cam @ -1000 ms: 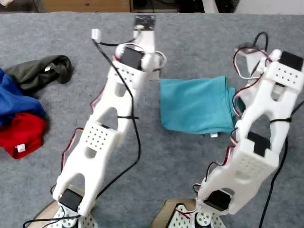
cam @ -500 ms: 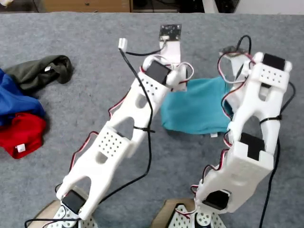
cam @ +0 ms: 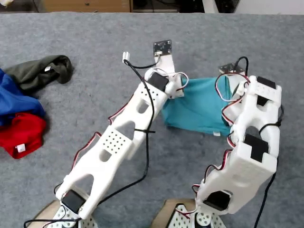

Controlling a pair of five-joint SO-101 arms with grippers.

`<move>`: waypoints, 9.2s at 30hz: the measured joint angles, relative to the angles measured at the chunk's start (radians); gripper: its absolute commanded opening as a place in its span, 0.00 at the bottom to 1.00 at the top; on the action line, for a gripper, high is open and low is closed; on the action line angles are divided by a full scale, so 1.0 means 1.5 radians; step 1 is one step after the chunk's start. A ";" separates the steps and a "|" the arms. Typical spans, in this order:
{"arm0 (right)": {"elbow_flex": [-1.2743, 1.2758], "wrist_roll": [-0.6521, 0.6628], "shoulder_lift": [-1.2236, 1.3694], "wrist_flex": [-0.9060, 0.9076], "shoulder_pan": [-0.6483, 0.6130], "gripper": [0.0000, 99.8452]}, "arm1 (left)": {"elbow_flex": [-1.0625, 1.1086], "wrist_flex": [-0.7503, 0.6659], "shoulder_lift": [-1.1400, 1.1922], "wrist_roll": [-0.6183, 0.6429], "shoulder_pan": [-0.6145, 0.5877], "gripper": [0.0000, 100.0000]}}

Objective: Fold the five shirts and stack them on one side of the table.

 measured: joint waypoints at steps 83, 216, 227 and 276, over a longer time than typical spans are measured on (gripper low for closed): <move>-0.182 -0.050 0.013 0.167 -0.048 0.00 | 0.158 -0.031 -0.099 -0.081 -0.019 0.02; 0.263 -0.639 -0.238 -0.100 0.157 0.00 | -0.021 0.132 -0.180 -0.110 -0.108 0.02; 0.263 -0.433 -0.283 -0.063 0.443 0.00 | -0.021 0.132 -0.180 -0.110 -0.114 0.02; -0.113 -0.117 -0.303 0.352 0.458 0.02 | 0.394 0.276 -0.693 -0.221 -0.562 0.02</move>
